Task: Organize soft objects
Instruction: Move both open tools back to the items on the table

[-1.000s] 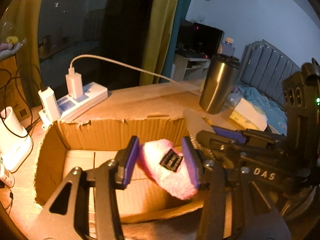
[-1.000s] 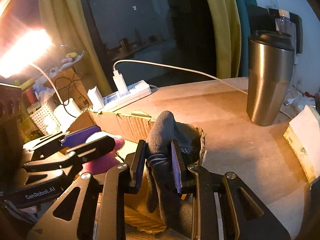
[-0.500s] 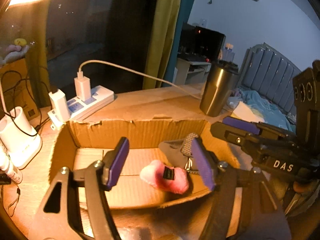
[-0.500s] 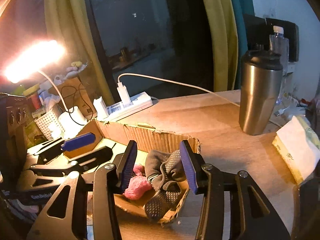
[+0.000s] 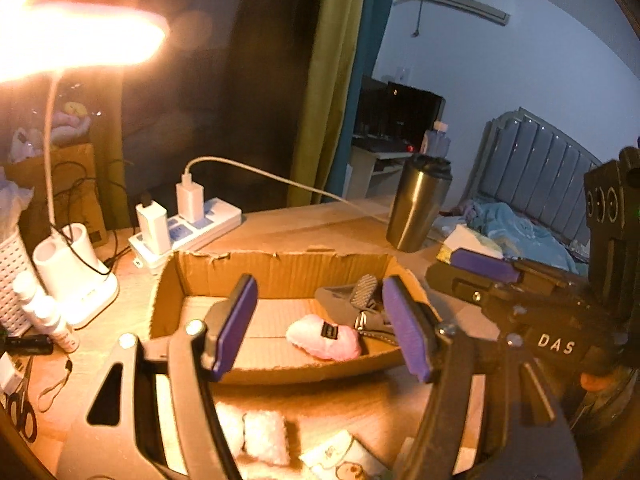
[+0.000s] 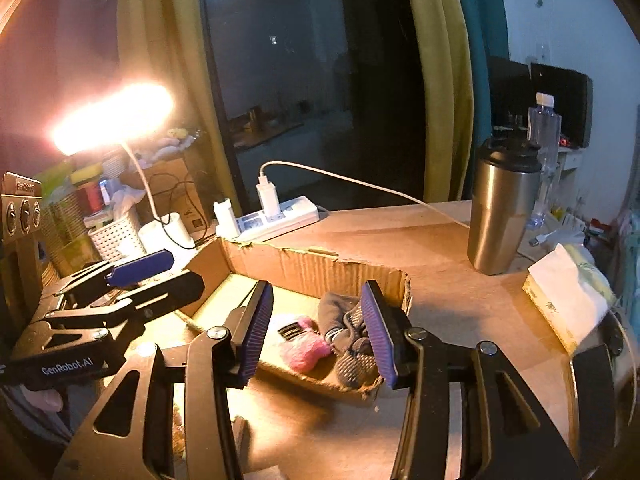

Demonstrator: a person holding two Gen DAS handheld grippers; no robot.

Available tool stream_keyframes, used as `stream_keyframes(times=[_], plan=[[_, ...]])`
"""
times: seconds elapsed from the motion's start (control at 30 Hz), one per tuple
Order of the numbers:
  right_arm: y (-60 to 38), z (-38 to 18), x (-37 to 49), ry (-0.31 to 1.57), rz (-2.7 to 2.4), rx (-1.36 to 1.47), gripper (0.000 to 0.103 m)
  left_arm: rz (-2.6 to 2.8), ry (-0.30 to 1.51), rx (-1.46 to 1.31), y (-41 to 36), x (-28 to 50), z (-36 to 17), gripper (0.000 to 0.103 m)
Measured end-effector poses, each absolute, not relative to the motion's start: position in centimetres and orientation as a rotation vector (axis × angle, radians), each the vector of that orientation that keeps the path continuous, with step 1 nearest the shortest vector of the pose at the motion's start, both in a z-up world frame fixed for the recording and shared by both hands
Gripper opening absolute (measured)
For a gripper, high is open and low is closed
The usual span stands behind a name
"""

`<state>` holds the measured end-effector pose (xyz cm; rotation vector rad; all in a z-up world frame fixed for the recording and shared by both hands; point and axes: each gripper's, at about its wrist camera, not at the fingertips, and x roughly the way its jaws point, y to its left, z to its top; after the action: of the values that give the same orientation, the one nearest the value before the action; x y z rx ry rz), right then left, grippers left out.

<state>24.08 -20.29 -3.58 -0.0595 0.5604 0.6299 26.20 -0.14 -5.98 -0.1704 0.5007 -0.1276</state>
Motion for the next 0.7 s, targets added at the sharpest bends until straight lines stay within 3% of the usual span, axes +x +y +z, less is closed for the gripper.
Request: stream_keyframes(times=[0.2,0.57,0.7], plan=[[-20.2,-2.9,21.6,0.536,0.623,-0.075,0.055,-0.123,0.465,-0.174,0.6,23.2,-5.2,0.068],[-18.9,-3.2,18.0,0.539,0.626,-0.111,0.056,-0.107,0.447,-0.192,2.3,18.5,-5.6,0.07],[-18.2,-3.8,17.1,0.554,0.63,-0.126,0.056,-0.093,0.459,-0.208,3.3,17.2,-6.4,0.074]])
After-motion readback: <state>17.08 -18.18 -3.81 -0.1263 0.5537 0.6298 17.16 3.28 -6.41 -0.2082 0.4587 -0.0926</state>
